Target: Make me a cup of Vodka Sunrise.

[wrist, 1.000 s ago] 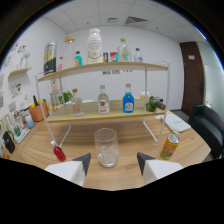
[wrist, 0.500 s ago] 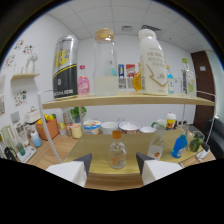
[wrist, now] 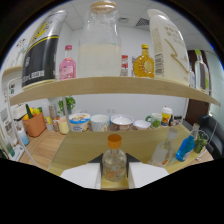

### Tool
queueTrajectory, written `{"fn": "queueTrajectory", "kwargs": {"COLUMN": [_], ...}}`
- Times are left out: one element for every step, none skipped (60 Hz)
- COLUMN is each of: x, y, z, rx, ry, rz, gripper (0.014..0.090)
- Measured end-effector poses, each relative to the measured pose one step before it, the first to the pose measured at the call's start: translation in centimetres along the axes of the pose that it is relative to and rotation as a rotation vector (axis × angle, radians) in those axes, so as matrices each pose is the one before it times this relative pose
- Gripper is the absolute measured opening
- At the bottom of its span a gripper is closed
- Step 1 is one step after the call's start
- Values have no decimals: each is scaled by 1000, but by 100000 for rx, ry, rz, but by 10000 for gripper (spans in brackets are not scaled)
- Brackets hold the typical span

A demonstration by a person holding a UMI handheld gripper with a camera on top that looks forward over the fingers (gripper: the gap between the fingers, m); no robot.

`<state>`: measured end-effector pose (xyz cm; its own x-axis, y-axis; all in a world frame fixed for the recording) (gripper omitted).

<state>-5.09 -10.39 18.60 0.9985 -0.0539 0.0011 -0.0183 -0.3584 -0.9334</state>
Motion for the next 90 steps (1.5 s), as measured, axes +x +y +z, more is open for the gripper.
{"fn": "queueTrajectory", "kwargs": {"x": [-6,-20,-63,-63,-100,-110,-100,-84,-69,-71,-144,-64,-56,-77,-70,-74,-57,-84,-114,13,-16,-3,-21,-36,-44,-54,2,-45,-65,-59,-58,-39,-23,43,33,10,-35,-32,-32,-4,83,70,27,18,39,72,98,57,67,107,93,104,65,89,109,81,46,39,62,110,53,64,85,59,15,1,45,-5,22,-42,-13,-34,-24,7,-17,-62,-93,-119,-42,3,-40,-41,-35,-63,-64,-43,-54,-52,-129,-43], "y": [-3,-23,-16,-6,-37,-48,-46,-78,-97,-120,-156,-188,-200,-197,-189,-189,-181,-138,-86,-72,-55,-65,-14,37,135,249,172,309,312,332,376,407,476,564,526,542,579,568,528,476,459,465,460,426,382,315,349,288,327,322,318,313,311,312,357,365,353,369,385,383,370,359,366,353,338,293,251,219,232,293,232,248,239,229,208,163,158,124,163,152,94,81,106,146,178,-35,-59,35,109,25], "z": [-49,-48,-55,-67,-87,-107,-153,-192,-221,-260,-217,-332,-361,-377,-414,-439,-451,-450,-450,-418,-478,-501,-506,-494,-464,-498,-298,-450,-364,-358,-369,-325,-292,-286,-239,-166,-129,-92,-108,-39,-13,29,83,109,151,160,149,227,262,305,331,312,323,335,378,375,351,338,343,361,319,308,302,300,263,249,256,264,233,266,238,228,230,206,180,133,151,106,102,127,96,113,79,54,62,-11,17,-13,-81,-14], "rx": [-21,52,108,143,180,183,88,205,274,331,296,553,693,703,686,713,741,692,403,664,615,698,721,526,194,-106,77,-183,-106,-74,-102,-145,-283,-380,-706,-793,-850,-811,-408,-435,-363,-385,-528,-515,-384,-195,-201,-181,-298,-430,-526,-517,-434,-459,-602,-739,-708,-791,-814,-816,-846,-838,-876,-905,-862,-697,-487,-443,-605,-779,-834,-855,-813,-779,-671,-576,-517,-425,-431,-405,-416,-304,-361,-443,-576,177,424,-21,-30,5], "ry": [-31,-30,-170,-270,-455,-447,-374,-286,-185,-222,-230,-184,-354,-274,-266,-326,-399,-482,-420,-316,-170,-185,-323,-477,-406,-160,-248,-396,-474,-344,-315,-330,-209,40,260,218,27,17,44,151,359,339,221,125,252,357,286,294,375,469,333,341,236,242,347,357,323,275,168,105,164,212,285,218,27,-21,-24,34,-5,-46,-44,-47,-26,21,-31,-183,-353,-217,-160,-38,-9,-116,-155,-138,-68,-93,-118,-133,-145,-184], "rz": [-145,-168,-141,-193,-195,-100,-80,-170,-283,-359,-420,-336,-231,-126,-54,45,50,25,73,153,262,200,101,-2,-15,132,119,319,217,250,198,30,-33,-98,6,177,495,555,440,316,183,175,216,364,473,458,350,214,125,63,109,270,417,485,464,294,238,183,70,-42,-143,-172,-200,-257,-301,-286,-104,-169,-199,-255,-315,-177,-74,47,150,248,212,-63,-35,-147,-223,-270,-266,-296,-282,-374,-371,-432,-305,-430], "gripper": [363,361,360,359,358,357,355,354,352,354,354,354,353,352,352,352,353,353,352,352,353,353,352,351,351,352,352,352,352,353,352,352,352,352,351,352,352,353,351,351,351,351,350,351,352,352,351,351,351,352,351,352,351,351,351,351,351,351,351,350,351,351,350,350,351,351,351,350,350,349,348,350,350,350,351,351,351,353,351,352,352,352,352,353,356,355,355,357,358,359]}}
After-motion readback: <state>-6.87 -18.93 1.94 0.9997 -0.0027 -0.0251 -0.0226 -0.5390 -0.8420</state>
